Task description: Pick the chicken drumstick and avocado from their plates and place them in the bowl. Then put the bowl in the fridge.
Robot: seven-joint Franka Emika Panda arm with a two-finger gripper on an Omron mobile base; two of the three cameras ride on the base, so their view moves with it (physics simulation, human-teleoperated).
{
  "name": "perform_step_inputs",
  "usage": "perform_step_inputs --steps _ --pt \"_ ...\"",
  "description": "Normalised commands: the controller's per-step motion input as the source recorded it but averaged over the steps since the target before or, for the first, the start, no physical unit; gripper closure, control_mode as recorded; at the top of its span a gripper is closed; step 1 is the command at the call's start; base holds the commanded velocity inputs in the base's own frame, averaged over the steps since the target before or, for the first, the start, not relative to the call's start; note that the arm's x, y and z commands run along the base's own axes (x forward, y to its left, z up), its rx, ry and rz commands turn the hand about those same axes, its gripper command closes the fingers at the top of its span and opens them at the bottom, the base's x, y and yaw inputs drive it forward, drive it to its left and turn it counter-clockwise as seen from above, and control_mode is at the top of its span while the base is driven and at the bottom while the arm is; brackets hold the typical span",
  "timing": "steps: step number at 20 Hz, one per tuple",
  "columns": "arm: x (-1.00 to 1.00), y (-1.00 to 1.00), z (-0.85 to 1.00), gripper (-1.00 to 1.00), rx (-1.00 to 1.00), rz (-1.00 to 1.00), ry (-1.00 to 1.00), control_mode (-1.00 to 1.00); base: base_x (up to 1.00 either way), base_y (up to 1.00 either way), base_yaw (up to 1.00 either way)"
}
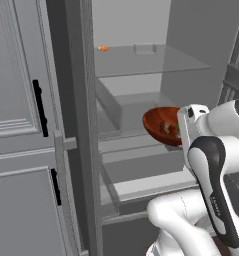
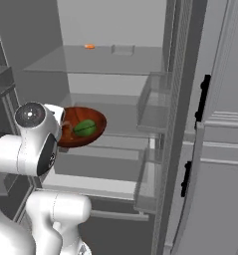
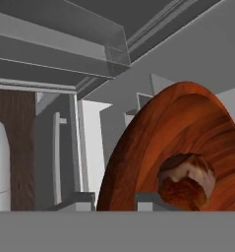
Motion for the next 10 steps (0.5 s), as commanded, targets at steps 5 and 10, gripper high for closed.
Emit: perform_step_inputs --steps 5,10 --pt "0.00 0.00 0.00 1.00 0.00 0.00 0.00 1.00 0.54 0.00 0.00" --pt "0.00 0.00 0.00 1.00 0.00 0.00 0.00 1.00 0.52 0.00 0.00"
